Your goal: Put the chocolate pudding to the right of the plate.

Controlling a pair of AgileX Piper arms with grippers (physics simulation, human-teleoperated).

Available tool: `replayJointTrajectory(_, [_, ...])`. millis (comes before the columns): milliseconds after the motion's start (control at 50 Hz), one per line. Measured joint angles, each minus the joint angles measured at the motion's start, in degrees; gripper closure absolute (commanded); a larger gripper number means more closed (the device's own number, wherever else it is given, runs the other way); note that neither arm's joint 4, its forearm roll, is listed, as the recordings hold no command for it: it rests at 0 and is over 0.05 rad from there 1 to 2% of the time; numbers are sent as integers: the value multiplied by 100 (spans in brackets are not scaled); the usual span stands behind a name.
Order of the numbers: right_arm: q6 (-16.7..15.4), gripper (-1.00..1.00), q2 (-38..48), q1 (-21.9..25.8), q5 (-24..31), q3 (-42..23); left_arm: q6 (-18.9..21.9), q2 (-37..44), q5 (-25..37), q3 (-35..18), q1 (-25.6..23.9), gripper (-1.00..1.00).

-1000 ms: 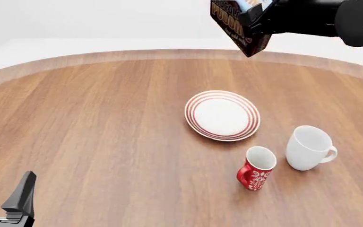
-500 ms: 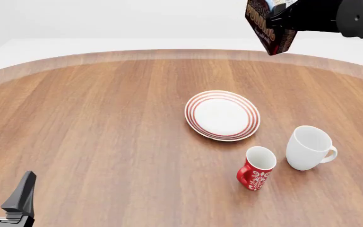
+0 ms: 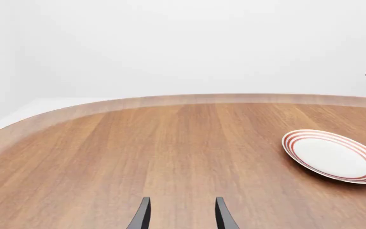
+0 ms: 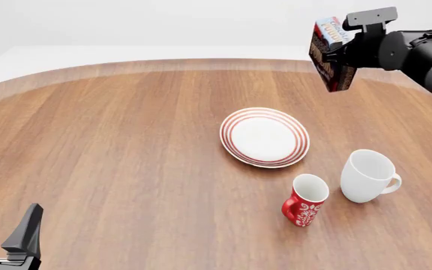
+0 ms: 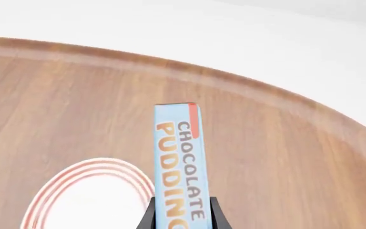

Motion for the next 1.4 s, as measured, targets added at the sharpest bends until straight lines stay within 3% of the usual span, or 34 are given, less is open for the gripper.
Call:
replayJointTrajectory(340, [-72, 100, 384, -295, -523, 527, 0, 0, 0, 0, 0, -100])
replayJointTrajectory(1020, [-18, 100, 241, -677, -1862, 2464, 0, 0, 0, 0, 0, -100])
replayJointTrajectory(1400, [10, 100, 332, -791, -2175, 2744, 0, 0, 0, 0, 0, -100])
